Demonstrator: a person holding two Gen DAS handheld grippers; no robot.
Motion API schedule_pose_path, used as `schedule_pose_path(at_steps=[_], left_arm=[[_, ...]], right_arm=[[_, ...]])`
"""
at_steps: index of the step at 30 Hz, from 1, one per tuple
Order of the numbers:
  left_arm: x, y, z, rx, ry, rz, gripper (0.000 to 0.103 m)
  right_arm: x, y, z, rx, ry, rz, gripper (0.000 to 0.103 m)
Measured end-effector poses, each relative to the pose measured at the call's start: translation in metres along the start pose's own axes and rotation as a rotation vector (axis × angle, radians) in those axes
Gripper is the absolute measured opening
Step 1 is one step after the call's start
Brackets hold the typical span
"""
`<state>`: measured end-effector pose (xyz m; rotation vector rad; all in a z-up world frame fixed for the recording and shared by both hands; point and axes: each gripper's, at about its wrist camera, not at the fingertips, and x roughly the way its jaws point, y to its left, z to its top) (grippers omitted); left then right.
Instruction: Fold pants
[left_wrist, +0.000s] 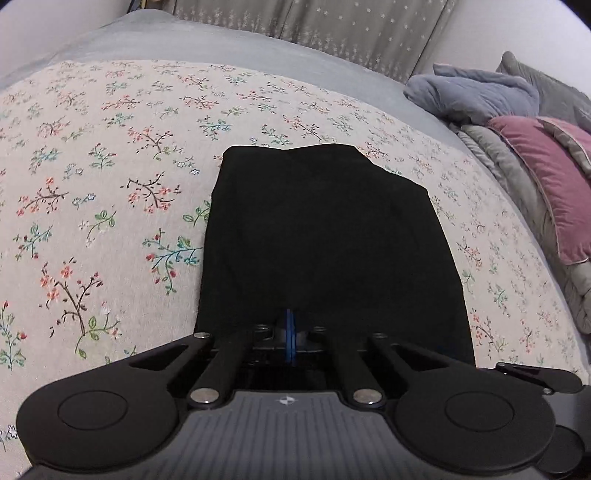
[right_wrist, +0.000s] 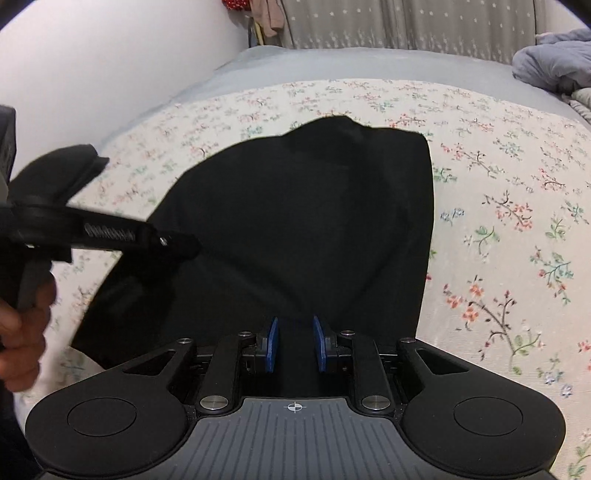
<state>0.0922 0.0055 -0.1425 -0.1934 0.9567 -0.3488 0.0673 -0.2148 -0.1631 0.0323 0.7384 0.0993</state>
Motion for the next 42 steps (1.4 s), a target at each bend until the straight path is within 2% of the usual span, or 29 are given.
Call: schedule_pose_path(at_steps=[3, 4, 9, 12, 13, 18, 20, 21, 22, 23, 24, 25, 27, 29, 30, 32, 36, 39, 42], left_arm=[[-0.003, 0.002, -0.001, -0.006, -0.005, -0.006, 0.005], [-0.004, 0.004, -0.001, -0.013, -0.007, -0.006, 0.005], [-0.007, 0.005, -0.001, -0.037, -0.012, -0.014, 0.005], [-0.007, 0.006, -0.001, -0.041, -0.009, -0.019, 0.005], [-0.009, 0.008, -0.001, -0.049, -0.012, -0.015, 0.005], [-0.017, 0.024, 0.005, -0.118, -0.022, -0.034, 0.005], [-0.022, 0.034, 0.009, -0.162, -0.031, -0.064, 0.008], [-0.025, 0.039, 0.012, -0.186, -0.041, -0.080, 0.016], [-0.028, 0.044, 0.014, -0.207, -0.055, -0.093, 0.031], [-0.029, 0.048, 0.017, -0.228, -0.066, -0.102, 0.040], [-0.030, 0.051, 0.019, -0.249, -0.073, -0.104, 0.060], [-0.028, 0.053, 0.020, -0.266, -0.073, -0.114, 0.072], [-0.017, 0.057, 0.023, -0.288, -0.039, -0.174, 0.075], [-0.001, 0.060, 0.023, -0.316, 0.010, -0.227, 0.082], [0.006, 0.059, 0.023, -0.322, 0.031, -0.232, 0.088], [0.018, 0.057, 0.022, -0.319, 0.072, -0.235, 0.091], [0.023, 0.048, 0.025, -0.281, 0.067, -0.258, 0.103], [0.028, 0.043, 0.026, -0.247, 0.069, -0.251, 0.103], [0.032, 0.042, 0.027, -0.261, 0.064, -0.250, 0.103]], right_arm=[[0.003, 0.001, 0.002, -0.008, 0.002, -0.005, 0.020], [0.001, 0.000, 0.004, -0.009, 0.007, -0.003, 0.013], [-0.022, -0.024, 0.014, 0.063, -0.059, -0.040, 0.015], [-0.005, -0.042, 0.007, 0.111, 0.001, -0.042, 0.008], [-0.004, -0.042, 0.007, 0.101, -0.008, -0.049, 0.008], [-0.021, -0.047, 0.013, 0.105, -0.027, -0.086, 0.009], [-0.029, -0.062, 0.015, 0.168, -0.039, -0.109, 0.021], [-0.033, -0.069, 0.015, 0.202, -0.048, -0.125, 0.021], [-0.038, -0.077, 0.016, 0.237, -0.058, -0.126, 0.021], [-0.040, -0.081, 0.016, 0.268, -0.066, -0.115, 0.021], [-0.043, -0.086, 0.017, 0.300, -0.073, -0.091, 0.021], [-0.043, -0.090, 0.017, 0.328, -0.075, -0.057, 0.021], [-0.037, -0.095, 0.015, 0.385, -0.057, 0.021, 0.021], [-0.025, -0.099, 0.012, 0.439, -0.030, 0.064, 0.021], [-0.021, -0.102, 0.011, 0.462, -0.019, 0.069, 0.021], [-0.015, -0.107, 0.008, 0.497, -0.014, 0.062, 0.027], [-0.014, -0.117, 0.006, 0.558, -0.041, 0.098, 0.037], [-0.007, -0.116, 0.007, 0.554, -0.056, 0.105, 0.041], [-0.001, -0.109, 0.010, 0.529, -0.083, 0.108, 0.042]])
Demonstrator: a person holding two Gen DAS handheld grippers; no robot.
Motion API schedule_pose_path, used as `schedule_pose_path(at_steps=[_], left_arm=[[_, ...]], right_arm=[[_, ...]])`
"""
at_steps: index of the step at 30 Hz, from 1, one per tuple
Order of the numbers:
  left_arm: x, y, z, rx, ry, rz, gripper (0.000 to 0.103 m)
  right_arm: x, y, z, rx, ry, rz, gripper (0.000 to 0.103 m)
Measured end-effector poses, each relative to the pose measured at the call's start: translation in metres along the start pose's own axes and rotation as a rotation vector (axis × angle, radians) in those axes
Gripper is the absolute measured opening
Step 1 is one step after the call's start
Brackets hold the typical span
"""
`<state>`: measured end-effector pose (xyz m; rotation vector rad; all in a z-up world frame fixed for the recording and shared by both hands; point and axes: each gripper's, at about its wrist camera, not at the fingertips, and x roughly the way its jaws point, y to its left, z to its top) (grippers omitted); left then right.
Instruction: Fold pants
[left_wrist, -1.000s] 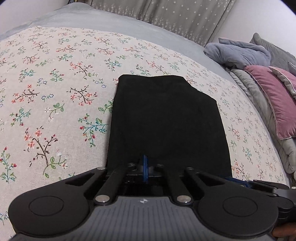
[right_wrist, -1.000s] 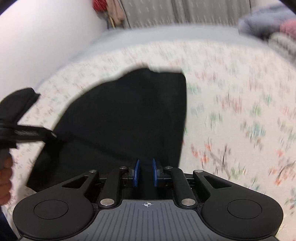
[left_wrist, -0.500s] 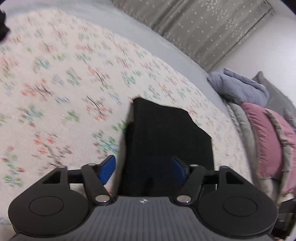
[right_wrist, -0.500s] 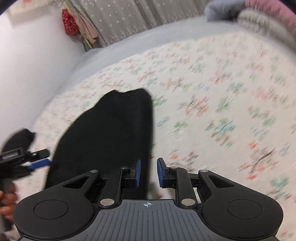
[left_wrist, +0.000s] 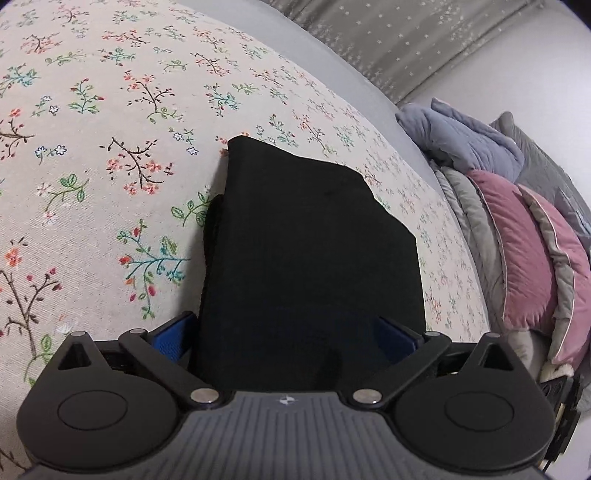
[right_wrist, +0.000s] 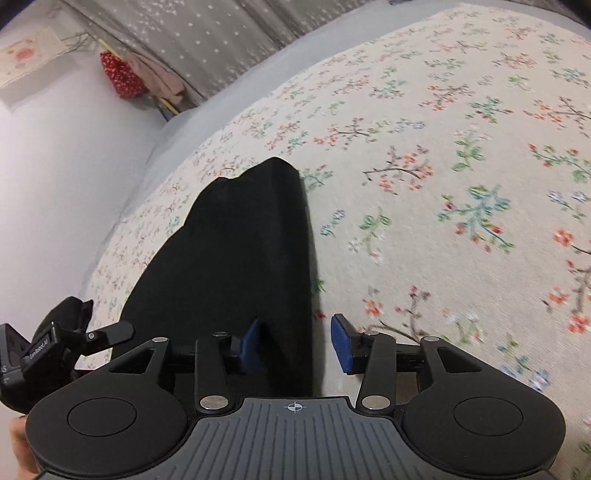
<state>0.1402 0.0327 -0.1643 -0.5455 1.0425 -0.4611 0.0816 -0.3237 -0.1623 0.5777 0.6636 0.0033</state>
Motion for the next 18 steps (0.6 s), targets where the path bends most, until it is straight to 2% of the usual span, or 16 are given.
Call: schedule_pose_path(at_steps=[3, 5, 6, 7, 8, 9, 11, 12, 13, 15, 18], left_arm=[[0.001, -0.001, -0.001, -0.006, -0.013, 0.003, 0.103], [0.000, -0.004, -0.001, 0.011, -0.018, 0.015, 0.094], [0.001, -0.005, -0.002, 0.017, -0.019, 0.019, 0.086], [0.001, -0.005, -0.002, 0.010, -0.023, 0.028, 0.079], [0.002, -0.003, -0.002, 0.002, -0.028, 0.034, 0.075], [0.002, -0.002, -0.002, -0.004, -0.034, 0.039, 0.064], [0.002, -0.002, -0.002, -0.016, -0.040, 0.029, 0.051], [0.002, -0.005, -0.002, -0.011, -0.042, 0.015, 0.036], [0.001, -0.010, -0.003, -0.001, -0.048, 0.013, 0.032], [-0.003, -0.021, -0.003, 0.032, -0.064, 0.023, 0.028], [-0.006, -0.028, 0.002, 0.028, -0.078, 0.002, 0.026]], right_arm=[[0.007, 0.003, -0.001, -0.012, -0.012, 0.026, 0.042], [0.012, 0.006, -0.002, -0.020, -0.014, 0.037, 0.042], [0.013, 0.008, -0.002, -0.028, -0.015, 0.035, 0.041], [0.014, 0.011, -0.003, -0.039, -0.013, 0.036, 0.035], [0.016, 0.013, -0.003, -0.048, -0.010, 0.030, 0.033], [0.016, 0.015, -0.004, -0.055, -0.010, 0.022, 0.028], [0.016, 0.016, -0.001, -0.064, -0.015, 0.020, 0.016], [0.014, 0.017, -0.001, -0.065, -0.021, 0.024, 0.012], [0.012, 0.020, 0.000, -0.072, -0.029, 0.023, 0.010], [0.007, 0.030, 0.000, -0.113, -0.050, 0.006, 0.009], [-0.002, 0.044, 0.004, -0.179, -0.088, -0.021, 0.008]])
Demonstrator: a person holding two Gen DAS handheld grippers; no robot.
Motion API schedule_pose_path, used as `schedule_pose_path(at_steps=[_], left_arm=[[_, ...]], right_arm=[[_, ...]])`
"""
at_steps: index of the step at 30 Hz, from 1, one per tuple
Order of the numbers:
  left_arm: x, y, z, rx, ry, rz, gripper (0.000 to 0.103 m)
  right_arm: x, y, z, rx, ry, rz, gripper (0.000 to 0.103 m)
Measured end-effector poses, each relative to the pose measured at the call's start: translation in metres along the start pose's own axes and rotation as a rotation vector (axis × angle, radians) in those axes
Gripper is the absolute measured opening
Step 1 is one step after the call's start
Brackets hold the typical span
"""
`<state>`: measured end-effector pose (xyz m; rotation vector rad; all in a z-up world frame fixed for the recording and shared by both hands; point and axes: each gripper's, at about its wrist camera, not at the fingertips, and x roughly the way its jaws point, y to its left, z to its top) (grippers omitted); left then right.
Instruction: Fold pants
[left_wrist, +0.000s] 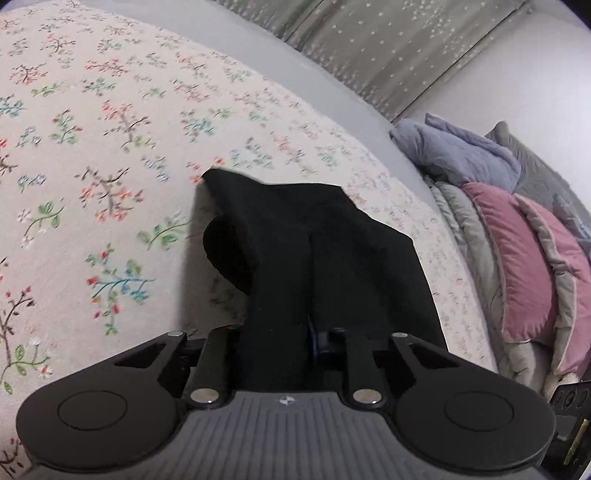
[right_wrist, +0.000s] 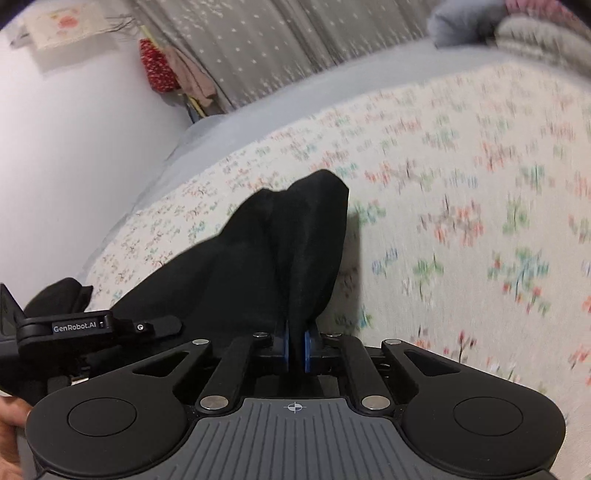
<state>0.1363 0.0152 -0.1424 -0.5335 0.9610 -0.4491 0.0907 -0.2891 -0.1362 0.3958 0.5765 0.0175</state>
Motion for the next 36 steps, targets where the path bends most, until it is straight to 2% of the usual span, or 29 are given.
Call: schedule_pose_path(at_steps=[6, 9, 12, 14, 15, 16, 18, 21, 23, 25, 27, 31, 33, 36], left_arm=[[-0.008, -0.016, 0.027, 0.006, -0.090, -0.062, 0.026], [0.000, -0.022, 0.043, -0.005, -0.116, -0.070, 0.026], [0.021, -0.017, 0.048, -0.031, -0.096, -0.048, 0.027], [0.044, -0.010, 0.045, -0.046, -0.043, -0.010, 0.027], [0.057, -0.006, 0.043, -0.050, -0.008, 0.012, 0.030], [0.067, -0.004, 0.040, -0.044, 0.004, 0.034, 0.040], [0.075, -0.004, 0.038, -0.013, 0.000, 0.036, 0.044], [0.074, -0.006, 0.041, -0.016, 0.000, 0.047, 0.046], [0.069, -0.006, 0.041, 0.000, -0.013, 0.067, 0.051], [0.064, -0.005, 0.040, 0.010, -0.031, 0.090, 0.057], [0.055, -0.002, 0.042, 0.000, -0.049, 0.101, 0.057], [0.029, 0.002, 0.052, -0.024, -0.151, 0.164, 0.057], [0.018, -0.005, 0.056, -0.002, -0.199, 0.184, 0.057], [0.012, -0.030, 0.053, 0.103, -0.229, 0.147, 0.057]], right_arm=[[-0.011, 0.009, 0.034, -0.072, -0.066, 0.005, 0.008], [-0.007, 0.009, 0.058, -0.071, -0.086, 0.026, 0.008], [0.007, 0.001, 0.077, -0.058, -0.073, 0.051, 0.008], [0.023, -0.008, 0.083, -0.042, -0.042, 0.050, 0.008], [0.035, -0.016, 0.084, -0.030, -0.014, 0.039, 0.008], [0.047, -0.024, 0.083, -0.017, 0.014, 0.022, 0.008], [0.071, -0.041, 0.075, 0.010, 0.073, -0.021, 0.009], [0.080, -0.060, 0.068, 0.050, 0.077, -0.003, 0.011], [0.078, -0.064, 0.070, 0.082, 0.079, 0.008, 0.012], [0.073, -0.063, 0.070, 0.070, 0.069, -0.004, 0.017], [0.067, -0.064, 0.071, 0.066, 0.058, -0.021, 0.020], [0.052, -0.065, 0.071, 0.084, 0.025, -0.084, 0.028], [0.044, -0.058, 0.072, 0.046, -0.010, -0.127, 0.028], [0.028, -0.038, 0.074, -0.042, -0.085, -0.172, 0.028]])
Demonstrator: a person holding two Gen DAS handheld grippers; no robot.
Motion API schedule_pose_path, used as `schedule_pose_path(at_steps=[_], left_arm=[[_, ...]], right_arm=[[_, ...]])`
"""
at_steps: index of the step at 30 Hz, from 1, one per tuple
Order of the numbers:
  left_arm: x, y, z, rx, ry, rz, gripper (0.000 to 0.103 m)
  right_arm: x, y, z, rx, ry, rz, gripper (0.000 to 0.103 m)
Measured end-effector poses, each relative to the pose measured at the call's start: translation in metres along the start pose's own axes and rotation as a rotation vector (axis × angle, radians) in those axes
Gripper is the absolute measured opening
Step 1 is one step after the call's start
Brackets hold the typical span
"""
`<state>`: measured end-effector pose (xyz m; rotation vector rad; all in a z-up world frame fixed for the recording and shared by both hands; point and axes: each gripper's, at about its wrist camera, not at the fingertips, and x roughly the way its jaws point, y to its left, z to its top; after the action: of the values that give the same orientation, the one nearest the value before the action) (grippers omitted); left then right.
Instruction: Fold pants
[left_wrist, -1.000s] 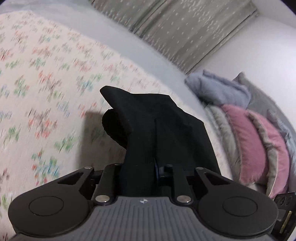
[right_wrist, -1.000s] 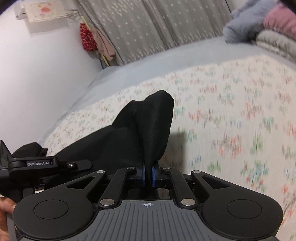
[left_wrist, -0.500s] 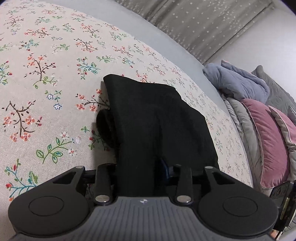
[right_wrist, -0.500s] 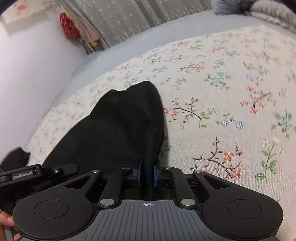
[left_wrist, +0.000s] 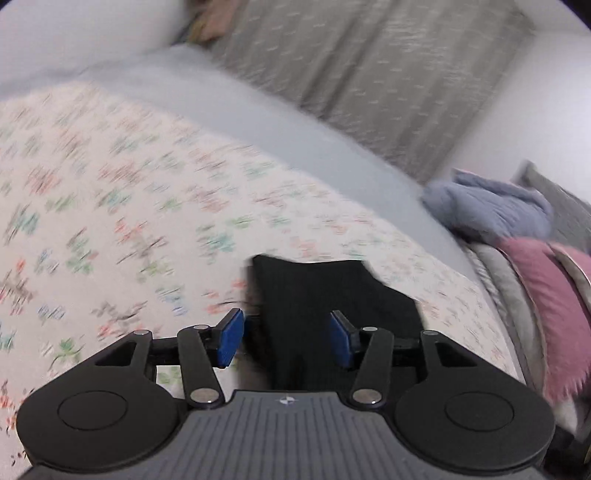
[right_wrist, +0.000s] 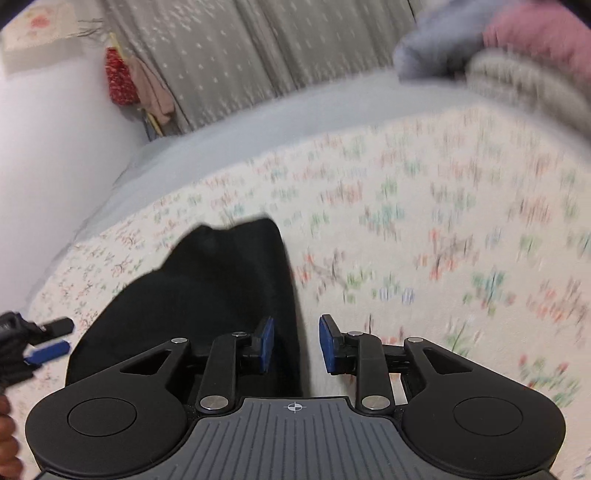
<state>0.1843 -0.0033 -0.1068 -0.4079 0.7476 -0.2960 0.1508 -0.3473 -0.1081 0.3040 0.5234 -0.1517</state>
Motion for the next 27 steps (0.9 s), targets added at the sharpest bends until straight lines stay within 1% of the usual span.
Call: schedule_pose_path(at_steps=[2, 4, 5, 6, 8, 9, 10, 11, 12, 14, 16, 18, 19, 21, 24, 27], left_arm=[[-0.005, -0.022, -0.009, 0.090, -0.005, -0.044, 0.057], [0.003, -0.039, -0.022, 0.142, 0.023, -0.084, 0.057], [0.008, -0.044, -0.027, 0.155, 0.046, -0.088, 0.057], [0.015, -0.047, -0.033, 0.165, 0.070, -0.078, 0.057], [0.030, -0.047, -0.044, 0.191, 0.109, -0.031, 0.055], [0.036, -0.045, -0.047, 0.210, 0.109, -0.012, 0.051], [0.040, -0.043, -0.048, 0.230, 0.106, 0.003, 0.042], [0.041, -0.042, -0.048, 0.241, 0.107, 0.014, 0.039], [0.042, -0.040, -0.046, 0.240, 0.113, 0.017, 0.035], [0.045, -0.035, -0.041, 0.223, 0.124, 0.014, 0.030], [0.047, -0.032, -0.041, 0.216, 0.131, 0.018, 0.022], [0.043, -0.029, -0.042, 0.220, 0.133, 0.024, 0.017], [0.044, -0.028, -0.042, 0.219, 0.136, 0.024, 0.014], [0.043, -0.024, -0.040, 0.204, 0.142, 0.018, 0.010], [0.041, -0.020, -0.039, 0.179, 0.140, 0.005, 0.009], [0.036, -0.023, -0.040, 0.187, 0.120, 0.015, 0.009]], right_arm=[[-0.009, 0.012, 0.002, -0.044, -0.038, 0.016, 0.028], [-0.015, 0.023, 0.002, -0.089, -0.061, 0.040, 0.028], [-0.015, 0.029, 0.000, -0.110, -0.059, 0.054, 0.028], [-0.013, 0.035, -0.003, -0.130, -0.047, 0.069, 0.028], [-0.003, 0.043, -0.012, -0.169, -0.001, 0.088, 0.028], [0.004, 0.045, -0.018, -0.195, 0.031, 0.084, 0.027], [0.012, 0.047, -0.024, -0.222, 0.065, 0.068, 0.026], [0.020, 0.046, -0.029, -0.242, 0.095, 0.042, 0.022], [0.026, 0.043, -0.033, -0.247, 0.103, 0.035, 0.021], [0.028, 0.034, -0.034, -0.221, 0.091, 0.057, 0.018], [0.029, 0.028, -0.030, -0.197, 0.094, 0.066, 0.018], [0.028, 0.025, -0.029, -0.200, 0.093, 0.062, 0.017], [0.028, 0.023, -0.028, -0.202, 0.091, 0.058, 0.013], [0.028, 0.021, -0.029, -0.189, 0.090, 0.043, 0.007], [0.023, 0.008, -0.026, -0.125, 0.096, 0.051, 0.007], [0.019, 0.007, -0.028, -0.115, 0.097, 0.036, 0.007]])
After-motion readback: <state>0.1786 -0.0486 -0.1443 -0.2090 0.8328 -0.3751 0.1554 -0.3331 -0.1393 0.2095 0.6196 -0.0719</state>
